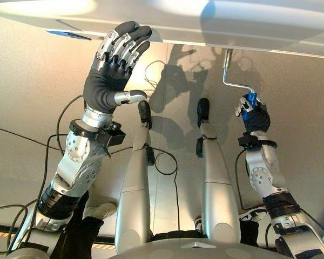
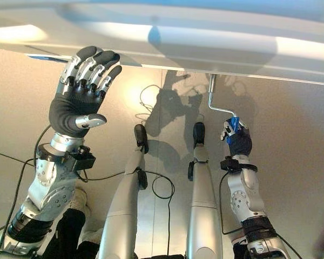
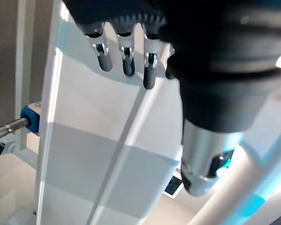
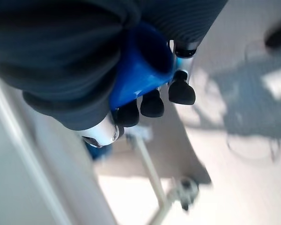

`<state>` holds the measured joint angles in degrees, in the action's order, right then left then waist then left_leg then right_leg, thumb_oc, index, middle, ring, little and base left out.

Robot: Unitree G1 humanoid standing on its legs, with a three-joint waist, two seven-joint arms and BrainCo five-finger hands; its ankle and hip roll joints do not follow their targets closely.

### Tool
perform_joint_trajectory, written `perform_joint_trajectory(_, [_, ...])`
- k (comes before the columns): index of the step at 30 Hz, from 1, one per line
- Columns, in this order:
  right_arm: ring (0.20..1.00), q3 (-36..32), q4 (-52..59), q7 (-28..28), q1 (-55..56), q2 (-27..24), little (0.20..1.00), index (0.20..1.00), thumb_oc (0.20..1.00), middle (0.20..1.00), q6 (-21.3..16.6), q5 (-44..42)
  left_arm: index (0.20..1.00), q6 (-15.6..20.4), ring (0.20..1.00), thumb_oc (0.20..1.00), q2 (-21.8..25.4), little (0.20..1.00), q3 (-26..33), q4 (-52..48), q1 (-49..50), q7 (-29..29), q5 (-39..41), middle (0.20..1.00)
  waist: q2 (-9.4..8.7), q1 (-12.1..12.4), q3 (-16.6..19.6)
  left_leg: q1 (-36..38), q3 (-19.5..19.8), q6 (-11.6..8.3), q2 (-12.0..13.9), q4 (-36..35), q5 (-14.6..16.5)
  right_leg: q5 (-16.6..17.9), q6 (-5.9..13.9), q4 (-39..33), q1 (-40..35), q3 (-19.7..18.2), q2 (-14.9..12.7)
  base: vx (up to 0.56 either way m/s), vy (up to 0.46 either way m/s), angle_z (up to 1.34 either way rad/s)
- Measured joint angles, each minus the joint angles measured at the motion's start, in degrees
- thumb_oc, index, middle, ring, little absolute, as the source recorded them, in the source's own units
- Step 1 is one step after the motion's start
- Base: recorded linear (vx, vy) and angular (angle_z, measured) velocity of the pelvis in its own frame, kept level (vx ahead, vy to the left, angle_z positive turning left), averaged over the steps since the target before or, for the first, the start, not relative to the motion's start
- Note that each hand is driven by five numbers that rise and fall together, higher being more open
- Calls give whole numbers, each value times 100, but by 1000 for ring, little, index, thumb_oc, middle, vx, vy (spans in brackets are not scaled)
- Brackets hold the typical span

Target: Raise the hospital bed

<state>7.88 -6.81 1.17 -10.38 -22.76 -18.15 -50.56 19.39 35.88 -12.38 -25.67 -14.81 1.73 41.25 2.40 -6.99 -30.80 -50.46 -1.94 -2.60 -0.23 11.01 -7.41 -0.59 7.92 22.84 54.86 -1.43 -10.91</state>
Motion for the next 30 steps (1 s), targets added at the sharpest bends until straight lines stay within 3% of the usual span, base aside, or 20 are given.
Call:
perform_joint_trajectory(4, [200,222,-86,-64,199,-57,200,200,200,200,350,-305,1000,-13,1000,1000,142,1000,17,186,313,58,-235,1000,-2,37,-3,454,-22,2,5,-77,1,-8,7,-53,-435,-1,-14,0,0,0])
perform_joint_trajectory(5, [382,258,-221,-65,284,-53,382,382,382,382,403,-312,1000,-11,1000,1000,131,1000,16,208,356,74,-236,1000,-1,69,-3,608,-28,4,4,-113,2,-9,8,-82,-580,4,-15,0,0,0])
perform_joint_trajectory(6, [382,273,-245,-65,316,-59,382,382,382,382,404,-310,1000,-6,1000,1000,126,1000,16,225,364,87,-236,1000,-1,85,-3,652,-33,3,5,-123,1,-8,7,-81,-623,4,-14,0,0,0])
perform_joint_trajectory(7, [1000,373,-308,-63,334,-114,1000,1000,1000,1000,449,-311,1000,1,1000,1000,74,1000,0,421,368,150,-236,1000,-1,84,-3,758,-37,5,25,-136,-1,-8,8,-86,-723,6,-16,0,0,0])
perform_joint_trajectory(11, [1000,457,-605,-130,401,-107,1000,1000,1000,1000,570,-316,1000,25,1000,1000,-353,1000,-121,1354,456,195,-241,1000,-1,99,-3,1061,-45,3,8,-235,-1,-9,10,-165,-1011,22,-5,0,0,0])
perform_joint_trajectory(12, [1000,501,-923,-207,406,-42,1000,1000,1000,1000,570,-306,1000,-15,1000,1000,-732,1000,-287,2329,483,174,-258,1000,-2,85,-3,1311,-40,2,23,-288,-1,-8,9,-249,-1285,45,-2,0,0,0])
perform_joint_trajectory(13, [1000,542,-1074,-205,395,-19,1000,1000,1000,1000,569,-282,1000,-43,1000,1000,-836,1000,-384,2780,511,129,-394,1000,-2,67,-3,1439,-27,2,26,-329,-1,-8,10,-305,-1429,67,2,41,-11,4])
perform_joint_trajectory(14, [1000,528,-1671,-194,302,123,1000,1000,1000,1000,561,-140,1000,-119,1000,1000,-1035,1000,-562,3863,473,88,-764,1000,-2,54,-3,1796,-11,-1,32,-453,-7,-7,13,-435,-1795,116,5,43,-1,5])
perform_joint_trajectory(21, [1000,-34,-3228,90,165,305,1000,1000,1000,1000,202,485,1000,-171,1000,1000,-1232,1000,-643,5909,555,-71,-2014,1000,-73,5,51,2909,62,-31,124,-849,22,22,56,-973,-3036,319,39,74,-15,3])
perform_joint_trajectory(22, [1000,-176,-3669,160,93,414,1000,1000,1000,1000,220,493,1000,-212,1000,1000,-1340,1000,-632,6549,509,-102,-2168,1000,-133,5,141,3210,56,-40,166,-937,25,43,46,-1131,-3355,366,77,66,-18,-7])
perform_joint_trajectory(25, [1000,-180,-4271,139,103,456,1000,1000,1000,1000,202,612,1000,-232,1000,1000,-1406,1000,-593,6857,670,-115,-2376,1000,-168,65,405,3365,66,-78,210,-1019,24,89,-3,-1290,-3573,499,122,112,-18,1])
perform_joint_trajectory(27, [1000,-341,-5465,134,40,637,1000,1000,1000,1000,305,731,1000,-247,1000,1000,-1619,1000,-522,7437,769,-71,-2489,1000,-162,164,609,3876,95,-116,263,-1230,16,161,-52,-1631,-4171,590,175,102,-36,6])
perform_joint_trajectory(28, [1000,-355,-5851,137,324,694,1000,1000,1000,1000,464,840,1000,-273,1000,1000,-1725,1000,-475,7669,1059,-62,-2488,1000,-113,206,1111,3968,94,-147,317,-1354,59,128,-26,-1798,-4291,671,188,70,-30,7])
perform_joint_trajectory(30, [1000,-377,-6095,135,472,682,1000,1000,1000,1000,548,1044,1000,-290,1000,1000,-1735,1000,-471,7860,1218,-52,-2621,1000,-60,190,1400,4042,173,-144,316,-1417,43,169,-21,-2007,-4480,796,194,55,-26,20])
